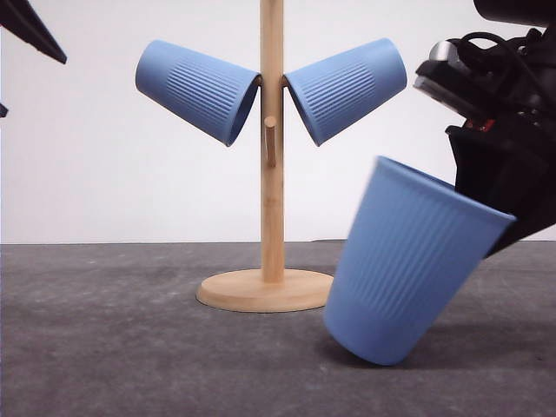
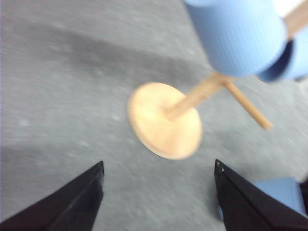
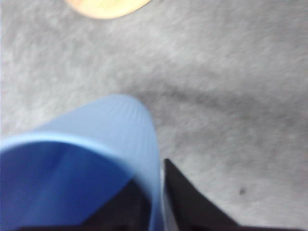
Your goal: Place three cups
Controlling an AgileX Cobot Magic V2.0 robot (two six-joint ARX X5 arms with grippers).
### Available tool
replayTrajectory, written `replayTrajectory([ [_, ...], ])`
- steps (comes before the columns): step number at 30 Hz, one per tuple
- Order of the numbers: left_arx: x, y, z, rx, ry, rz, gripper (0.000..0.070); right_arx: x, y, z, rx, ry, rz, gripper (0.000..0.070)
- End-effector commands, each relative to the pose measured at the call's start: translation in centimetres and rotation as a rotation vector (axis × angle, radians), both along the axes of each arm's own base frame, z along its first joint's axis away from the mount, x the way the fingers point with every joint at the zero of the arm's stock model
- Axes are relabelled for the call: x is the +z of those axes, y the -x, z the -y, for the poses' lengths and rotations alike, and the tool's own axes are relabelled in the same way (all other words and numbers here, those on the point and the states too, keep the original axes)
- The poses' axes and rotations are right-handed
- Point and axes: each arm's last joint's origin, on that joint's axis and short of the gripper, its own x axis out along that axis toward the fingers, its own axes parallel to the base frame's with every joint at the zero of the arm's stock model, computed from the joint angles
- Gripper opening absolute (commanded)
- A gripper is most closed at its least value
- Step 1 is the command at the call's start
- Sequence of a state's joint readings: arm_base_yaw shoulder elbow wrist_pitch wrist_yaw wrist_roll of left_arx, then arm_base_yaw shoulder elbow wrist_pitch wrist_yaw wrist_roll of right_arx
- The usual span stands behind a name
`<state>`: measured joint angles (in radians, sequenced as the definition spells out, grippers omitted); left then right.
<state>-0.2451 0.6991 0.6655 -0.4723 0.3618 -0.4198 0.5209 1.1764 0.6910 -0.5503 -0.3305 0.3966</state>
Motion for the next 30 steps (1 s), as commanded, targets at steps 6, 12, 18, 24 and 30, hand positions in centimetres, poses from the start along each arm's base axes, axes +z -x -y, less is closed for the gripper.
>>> replayTrajectory([
  [6, -0.1, 0.8, 0.7, -0.281, 0.113, -0.075, 0.0448, 0.7, 0.5, -0.7, 0.173, -0.217, -0.094, 0.0000],
  [12, -0.1, 1.6, 1.6, -0.505, 0.213, -0.122, 0.0525, 1.2, 1.1, -1.1, 0.325, -0.424, -0.200, 0.0000],
  [18, -0.2, 2.0, 2.9, -0.627, 0.214, -0.135, 0.0567, 1.5, 1.6, -1.5, 0.429, -0.545, -0.266, 0.0000],
  [24, -1.0, 1.9, 5.1, -0.766, 0.185, -0.176, 0.0600, 1.7, 2.3, -2.7, 0.514, -0.569, -0.270, 0.0000],
  [30, -1.4, 1.5, 7.8, -0.917, 0.192, -0.146, 0.0603, 1.8, 3.0, -3.5, 0.568, -0.569, -0.272, 0.0000],
])
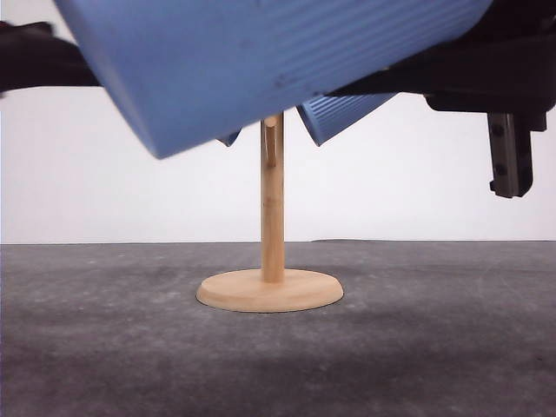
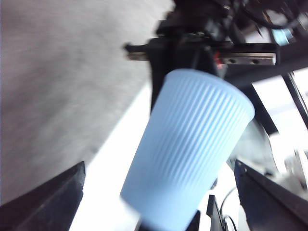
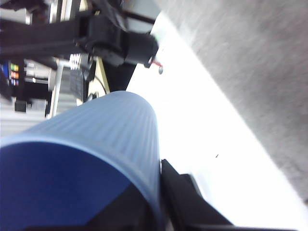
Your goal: Place three cups
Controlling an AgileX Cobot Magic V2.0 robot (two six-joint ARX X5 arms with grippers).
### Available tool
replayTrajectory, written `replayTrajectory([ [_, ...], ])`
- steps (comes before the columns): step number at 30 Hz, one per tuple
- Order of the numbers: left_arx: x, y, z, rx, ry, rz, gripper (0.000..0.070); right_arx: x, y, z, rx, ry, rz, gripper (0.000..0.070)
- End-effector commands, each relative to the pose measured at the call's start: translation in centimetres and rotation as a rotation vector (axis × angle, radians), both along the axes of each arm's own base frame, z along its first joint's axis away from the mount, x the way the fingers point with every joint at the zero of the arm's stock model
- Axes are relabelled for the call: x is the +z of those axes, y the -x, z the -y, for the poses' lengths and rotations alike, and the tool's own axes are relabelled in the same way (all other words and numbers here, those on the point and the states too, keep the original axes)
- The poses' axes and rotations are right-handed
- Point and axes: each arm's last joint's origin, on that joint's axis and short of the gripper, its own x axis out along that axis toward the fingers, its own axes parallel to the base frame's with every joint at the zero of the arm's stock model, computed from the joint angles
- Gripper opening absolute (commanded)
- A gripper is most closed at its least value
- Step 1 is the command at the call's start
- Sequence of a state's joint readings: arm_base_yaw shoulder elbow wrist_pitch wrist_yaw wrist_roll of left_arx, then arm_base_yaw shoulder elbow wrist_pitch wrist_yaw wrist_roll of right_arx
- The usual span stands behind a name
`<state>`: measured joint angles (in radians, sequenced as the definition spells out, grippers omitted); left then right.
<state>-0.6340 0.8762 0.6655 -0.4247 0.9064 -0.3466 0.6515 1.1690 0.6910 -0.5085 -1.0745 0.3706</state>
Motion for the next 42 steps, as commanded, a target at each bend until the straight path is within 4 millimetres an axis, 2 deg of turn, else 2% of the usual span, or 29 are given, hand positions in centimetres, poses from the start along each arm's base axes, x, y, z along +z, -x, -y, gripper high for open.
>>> replayTrajectory([
  [1, 0.2, -0.1, 0.9, -0.070, 0.038, 0.040, 0.0604, 0.3, 0.0, -0.4, 0.028, -0.027, 0.021, 0.0000],
  [5, -0.1, -0.1, 2.8, -0.201, 0.096, 0.039, 0.0604, 0.6, 0.1, -0.6, 0.051, -0.065, 0.009, 0.0000],
  [9, -0.9, 0.3, 4.3, -0.275, 0.078, 0.006, 0.0605, 0.8, 0.0, -0.8, 0.060, -0.096, -0.007, 0.0000],
  [17, -1.9, 1.0, 6.1, -0.351, 0.053, -0.020, 0.0587, 0.9, -0.1, -0.8, 0.062, -0.103, -0.004, 0.0000],
  [19, -1.9, 1.1, 6.2, -0.355, 0.057, -0.016, 0.0550, 0.9, -0.1, -0.8, 0.062, -0.103, -0.003, 0.0000],
  [23, -1.8, 1.1, 6.3, -0.358, 0.065, -0.012, 0.0370, 0.9, -0.1, -0.9, 0.064, -0.106, 0.002, 0.0000],
  [24, -1.8, 1.1, 6.3, -0.359, 0.065, -0.012, 0.0345, 0.9, -0.1, -0.9, 0.065, -0.107, 0.003, 0.0000],
  [29, -1.8, 1.1, 6.3, -0.368, 0.070, -0.016, 0.0310, 1.1, -0.1, -0.9, 0.092, -0.144, -0.004, 0.0006],
  [30, -1.8, 1.2, 6.3, -0.369, 0.070, -0.017, 0.0310, 1.1, -0.1, -0.9, 0.099, -0.154, -0.006, 0.0018],
  [31, -1.8, 1.2, 6.3, -0.370, 0.070, -0.017, 0.0310, 1.1, -0.1, -0.9, 0.099, -0.155, -0.007, 0.0063],
  [33, -1.7, 1.2, 6.3, -0.370, 0.070, -0.019, 0.0310, 1.2, -0.2, -0.8, 0.091, -0.155, -0.005, 0.0203],
  [35, -1.7, 1.2, 6.3, -0.370, 0.070, -0.020, 0.0311, 1.3, -0.4, -0.5, 0.067, -0.152, 0.007, 0.0287],
  [42, -1.7, 1.2, 6.3, -0.360, 0.063, -0.045, 0.0311, 1.8, -1.8, 1.8, -0.047, -0.176, 0.078, 0.0299],
])
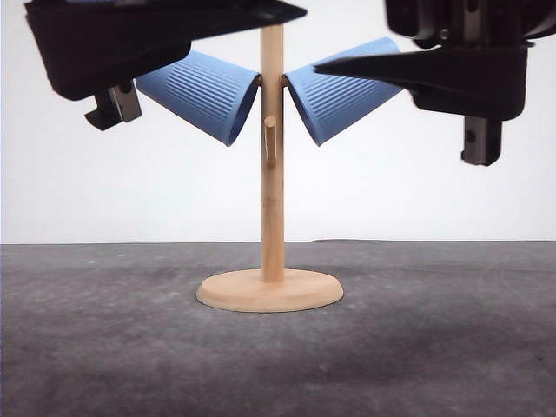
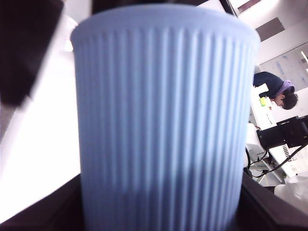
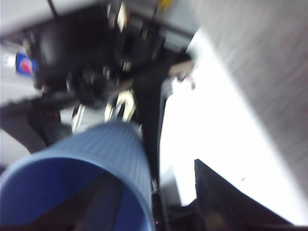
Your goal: Place three cups
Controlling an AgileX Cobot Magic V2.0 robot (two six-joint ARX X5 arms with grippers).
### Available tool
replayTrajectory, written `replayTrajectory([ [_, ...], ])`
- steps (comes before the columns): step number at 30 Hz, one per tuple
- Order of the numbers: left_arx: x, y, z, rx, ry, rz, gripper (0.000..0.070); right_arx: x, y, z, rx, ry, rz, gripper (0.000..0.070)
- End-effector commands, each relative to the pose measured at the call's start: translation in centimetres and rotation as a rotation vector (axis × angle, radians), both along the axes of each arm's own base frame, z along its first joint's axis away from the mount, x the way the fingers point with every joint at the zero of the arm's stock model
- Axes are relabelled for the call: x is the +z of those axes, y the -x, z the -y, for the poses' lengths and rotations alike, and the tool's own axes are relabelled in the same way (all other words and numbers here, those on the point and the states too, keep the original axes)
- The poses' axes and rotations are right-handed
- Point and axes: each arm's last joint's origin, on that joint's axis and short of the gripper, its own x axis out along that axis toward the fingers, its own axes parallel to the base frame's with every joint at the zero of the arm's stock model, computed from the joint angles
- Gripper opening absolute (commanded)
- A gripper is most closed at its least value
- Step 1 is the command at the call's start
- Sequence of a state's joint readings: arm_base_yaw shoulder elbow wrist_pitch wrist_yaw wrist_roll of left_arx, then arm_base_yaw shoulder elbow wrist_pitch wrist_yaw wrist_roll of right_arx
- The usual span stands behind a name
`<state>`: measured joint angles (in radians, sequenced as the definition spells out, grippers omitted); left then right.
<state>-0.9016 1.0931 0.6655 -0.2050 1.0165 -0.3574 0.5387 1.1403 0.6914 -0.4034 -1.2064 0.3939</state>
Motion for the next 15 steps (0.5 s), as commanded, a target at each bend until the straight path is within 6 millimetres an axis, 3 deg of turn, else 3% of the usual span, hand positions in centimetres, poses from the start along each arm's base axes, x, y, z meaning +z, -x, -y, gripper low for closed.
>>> replayTrajectory([
  [1, 0.4, 0.0, 0.1, -0.005, 0.017, 0.004, 0.0311, 0.5, -0.5, 0.7, -0.033, -0.023, 0.055, 0.0299],
  [8, 0.3, -0.2, 0.1, 0.055, -0.024, -0.030, 0.0311, 0.8, -2.5, 4.5, -0.230, -0.029, 0.114, 0.0299],
  [15, 1.1, -1.1, 0.4, 0.289, -0.080, -0.238, 0.0311, 0.8, -3.6, 7.4, -0.367, -0.024, 0.149, 0.0299],
])
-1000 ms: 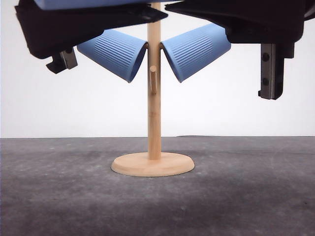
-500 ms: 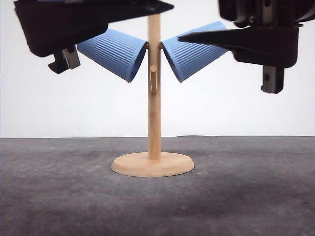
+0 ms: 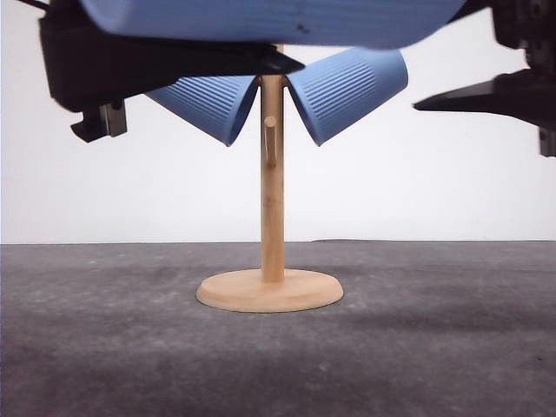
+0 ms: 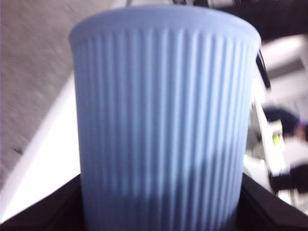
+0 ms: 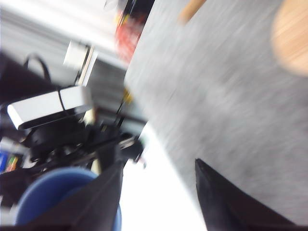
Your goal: Place three cups
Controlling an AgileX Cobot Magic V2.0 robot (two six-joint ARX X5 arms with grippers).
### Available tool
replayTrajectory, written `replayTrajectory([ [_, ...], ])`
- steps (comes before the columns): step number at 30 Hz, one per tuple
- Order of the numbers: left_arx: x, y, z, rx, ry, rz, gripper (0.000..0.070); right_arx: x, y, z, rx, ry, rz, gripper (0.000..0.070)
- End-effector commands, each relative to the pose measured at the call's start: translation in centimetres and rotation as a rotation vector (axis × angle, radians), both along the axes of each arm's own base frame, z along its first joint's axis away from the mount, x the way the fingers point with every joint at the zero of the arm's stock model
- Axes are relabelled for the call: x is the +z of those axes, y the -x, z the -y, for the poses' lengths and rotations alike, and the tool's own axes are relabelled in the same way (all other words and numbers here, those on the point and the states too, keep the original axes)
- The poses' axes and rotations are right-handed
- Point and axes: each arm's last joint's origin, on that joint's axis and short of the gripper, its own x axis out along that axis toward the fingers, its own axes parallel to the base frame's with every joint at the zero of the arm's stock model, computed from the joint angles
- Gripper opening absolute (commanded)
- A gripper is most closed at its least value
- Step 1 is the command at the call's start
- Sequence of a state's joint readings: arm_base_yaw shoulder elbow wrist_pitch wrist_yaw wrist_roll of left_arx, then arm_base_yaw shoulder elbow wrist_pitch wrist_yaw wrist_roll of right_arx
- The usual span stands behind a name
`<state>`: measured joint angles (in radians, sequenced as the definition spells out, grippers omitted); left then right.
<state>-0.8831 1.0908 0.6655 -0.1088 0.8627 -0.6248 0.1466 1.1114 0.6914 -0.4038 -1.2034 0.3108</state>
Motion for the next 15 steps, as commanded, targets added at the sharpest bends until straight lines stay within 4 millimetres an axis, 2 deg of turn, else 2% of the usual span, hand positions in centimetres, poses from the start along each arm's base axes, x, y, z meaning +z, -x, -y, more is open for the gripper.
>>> replayTrajectory([
  [1, 0.8, -0.3, 0.3, 0.104, -0.001, -0.159, 0.0310, 0.3, -0.3, 0.3, -0.006, 0.000, 0.046, 0.0299],
  [8, 1.5, -2.2, -0.3, 0.411, 0.028, -0.408, 0.0310, 0.3, -0.5, 1.0, -0.037, 0.006, 0.069, 0.0299],
  [15, 1.4, -4.8, -2.5, 0.610, 0.049, -0.551, 0.0310, 0.3, -0.5, 1.0, -0.032, 0.008, 0.085, 0.0299],
])
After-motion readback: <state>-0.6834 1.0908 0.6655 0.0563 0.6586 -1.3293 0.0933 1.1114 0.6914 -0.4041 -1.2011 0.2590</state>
